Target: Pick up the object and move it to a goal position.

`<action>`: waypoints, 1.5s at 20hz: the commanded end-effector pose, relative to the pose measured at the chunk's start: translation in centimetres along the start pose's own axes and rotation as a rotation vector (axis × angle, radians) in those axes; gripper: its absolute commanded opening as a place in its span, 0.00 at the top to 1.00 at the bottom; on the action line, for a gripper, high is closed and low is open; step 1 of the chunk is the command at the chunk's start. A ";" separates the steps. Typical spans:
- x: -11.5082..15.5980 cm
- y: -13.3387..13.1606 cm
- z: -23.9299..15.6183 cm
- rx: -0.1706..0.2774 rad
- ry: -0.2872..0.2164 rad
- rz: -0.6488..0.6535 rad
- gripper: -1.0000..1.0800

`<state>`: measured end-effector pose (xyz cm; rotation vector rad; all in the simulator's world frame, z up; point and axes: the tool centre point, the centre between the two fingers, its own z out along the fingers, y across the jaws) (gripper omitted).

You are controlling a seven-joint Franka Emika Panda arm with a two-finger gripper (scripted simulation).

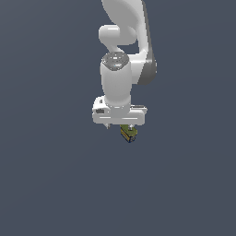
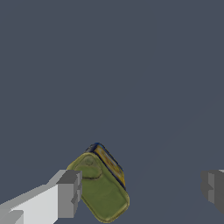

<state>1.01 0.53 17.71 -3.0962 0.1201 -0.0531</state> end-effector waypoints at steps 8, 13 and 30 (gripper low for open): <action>0.3 2.7 0.1 -0.030 0.005 0.027 0.04; 0.4 3.2 0.1 -0.036 0.006 0.031 0.04; -1.2 1.2 2.1 -0.039 -0.010 -0.166 0.04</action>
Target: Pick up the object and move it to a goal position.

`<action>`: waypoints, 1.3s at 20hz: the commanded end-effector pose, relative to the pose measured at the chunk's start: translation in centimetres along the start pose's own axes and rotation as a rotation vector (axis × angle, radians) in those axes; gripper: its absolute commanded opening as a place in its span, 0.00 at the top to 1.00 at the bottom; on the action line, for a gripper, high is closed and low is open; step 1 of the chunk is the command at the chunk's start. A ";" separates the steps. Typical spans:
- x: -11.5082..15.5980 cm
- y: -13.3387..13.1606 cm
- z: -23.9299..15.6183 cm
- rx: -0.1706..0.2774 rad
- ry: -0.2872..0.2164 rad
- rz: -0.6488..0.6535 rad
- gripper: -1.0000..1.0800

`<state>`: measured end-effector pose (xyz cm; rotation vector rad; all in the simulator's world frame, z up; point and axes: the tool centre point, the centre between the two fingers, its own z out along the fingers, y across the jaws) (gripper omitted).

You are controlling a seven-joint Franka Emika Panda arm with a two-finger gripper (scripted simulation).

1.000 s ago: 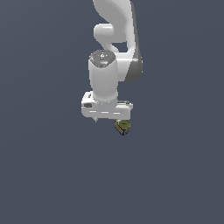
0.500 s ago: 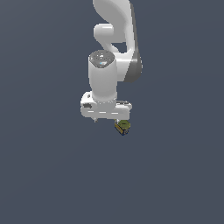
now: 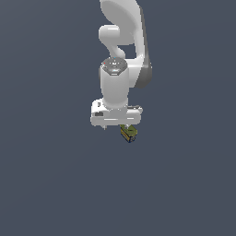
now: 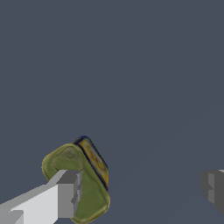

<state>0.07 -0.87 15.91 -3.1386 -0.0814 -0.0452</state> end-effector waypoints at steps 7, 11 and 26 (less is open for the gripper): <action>-1.9 -3.1 2.4 0.000 -0.015 -0.265 0.04; -2.8 -4.5 3.4 0.002 -0.021 -0.386 0.04; -4.4 -6.5 4.9 0.007 -0.028 -0.566 0.04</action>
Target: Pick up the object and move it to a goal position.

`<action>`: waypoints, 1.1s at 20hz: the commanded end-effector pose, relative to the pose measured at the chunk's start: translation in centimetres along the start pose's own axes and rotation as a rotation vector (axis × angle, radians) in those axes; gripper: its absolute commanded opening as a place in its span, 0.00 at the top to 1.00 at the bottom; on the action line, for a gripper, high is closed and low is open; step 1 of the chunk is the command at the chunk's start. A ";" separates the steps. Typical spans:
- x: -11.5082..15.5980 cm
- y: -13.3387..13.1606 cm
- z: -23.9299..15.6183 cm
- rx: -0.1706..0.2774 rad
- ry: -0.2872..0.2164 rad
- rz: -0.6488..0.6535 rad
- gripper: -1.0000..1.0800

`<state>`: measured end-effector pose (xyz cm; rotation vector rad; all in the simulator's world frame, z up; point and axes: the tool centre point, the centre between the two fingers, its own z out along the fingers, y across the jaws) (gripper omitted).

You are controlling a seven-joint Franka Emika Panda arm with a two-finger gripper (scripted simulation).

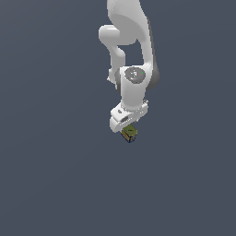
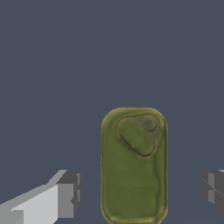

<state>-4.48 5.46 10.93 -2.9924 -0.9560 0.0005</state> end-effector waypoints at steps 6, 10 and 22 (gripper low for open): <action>0.0 0.0 1.2 0.000 0.000 -0.001 0.04; -0.1 -0.1 3.2 0.000 0.000 -0.004 0.04; 0.0 0.0 5.0 0.000 0.000 -0.006 1.00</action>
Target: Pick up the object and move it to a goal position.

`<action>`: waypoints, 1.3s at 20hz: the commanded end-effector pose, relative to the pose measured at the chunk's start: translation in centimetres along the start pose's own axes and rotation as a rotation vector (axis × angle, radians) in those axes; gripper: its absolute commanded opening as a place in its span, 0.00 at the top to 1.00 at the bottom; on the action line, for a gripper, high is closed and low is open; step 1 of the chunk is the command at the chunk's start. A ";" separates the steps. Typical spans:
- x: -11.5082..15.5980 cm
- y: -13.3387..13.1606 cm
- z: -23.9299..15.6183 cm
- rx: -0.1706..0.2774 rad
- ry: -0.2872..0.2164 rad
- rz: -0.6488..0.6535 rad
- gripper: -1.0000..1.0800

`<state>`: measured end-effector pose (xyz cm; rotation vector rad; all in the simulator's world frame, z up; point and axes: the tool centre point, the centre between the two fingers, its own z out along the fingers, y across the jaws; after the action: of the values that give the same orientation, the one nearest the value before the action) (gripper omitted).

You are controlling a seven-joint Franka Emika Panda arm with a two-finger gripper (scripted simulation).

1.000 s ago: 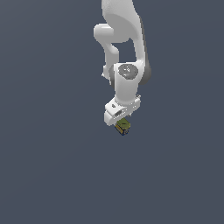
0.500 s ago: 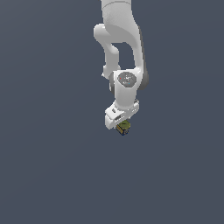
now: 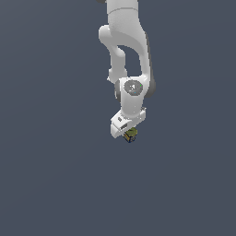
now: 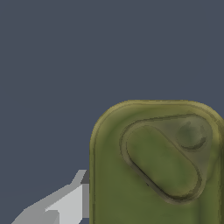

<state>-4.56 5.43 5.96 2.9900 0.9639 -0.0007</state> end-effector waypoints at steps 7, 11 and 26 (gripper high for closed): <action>0.0 0.0 0.0 0.000 0.000 0.000 1.00; 0.2 0.3 -0.4 -0.005 0.011 -0.006 1.00; 3.9 5.5 -8.3 -0.092 0.228 -0.110 1.00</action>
<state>0.97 3.58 12.82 2.9132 1.0958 0.3254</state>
